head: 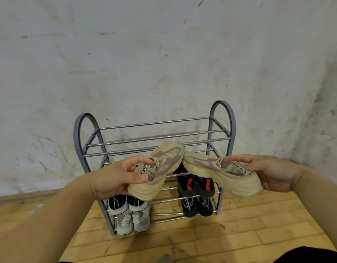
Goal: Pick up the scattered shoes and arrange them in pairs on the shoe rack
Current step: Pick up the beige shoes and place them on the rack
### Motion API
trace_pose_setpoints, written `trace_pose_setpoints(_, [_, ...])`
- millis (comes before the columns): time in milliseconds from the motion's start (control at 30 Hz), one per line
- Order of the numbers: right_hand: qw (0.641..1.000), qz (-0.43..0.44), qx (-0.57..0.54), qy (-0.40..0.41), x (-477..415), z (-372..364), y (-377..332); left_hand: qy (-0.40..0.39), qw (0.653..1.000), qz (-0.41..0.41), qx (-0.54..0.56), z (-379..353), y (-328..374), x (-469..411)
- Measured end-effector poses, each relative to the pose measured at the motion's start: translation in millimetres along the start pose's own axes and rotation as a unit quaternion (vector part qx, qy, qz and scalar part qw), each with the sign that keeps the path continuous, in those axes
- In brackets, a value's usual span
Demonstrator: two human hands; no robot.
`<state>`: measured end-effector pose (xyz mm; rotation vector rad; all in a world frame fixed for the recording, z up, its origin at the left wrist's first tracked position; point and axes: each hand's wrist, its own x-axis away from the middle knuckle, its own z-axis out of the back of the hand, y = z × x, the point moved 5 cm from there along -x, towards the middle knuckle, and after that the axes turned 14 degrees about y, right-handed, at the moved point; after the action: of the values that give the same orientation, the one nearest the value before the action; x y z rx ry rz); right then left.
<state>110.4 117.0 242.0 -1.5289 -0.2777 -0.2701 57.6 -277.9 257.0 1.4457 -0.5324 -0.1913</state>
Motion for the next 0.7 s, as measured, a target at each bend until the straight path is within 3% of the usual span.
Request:
trace_pose_setpoints(367, [0.997,-0.021,0.069,-0.040,-43.9,-75.2,5.4,0.050,0.996,0.073,0.003,40.3,-22.5,7.5])
trace_pose_setpoints(700, [1.000,0.012,0.005,0.026,-130.3,-181.6,21.8,0.190,0.981,0.040,-0.015,93.9,-64.0,-31.0])
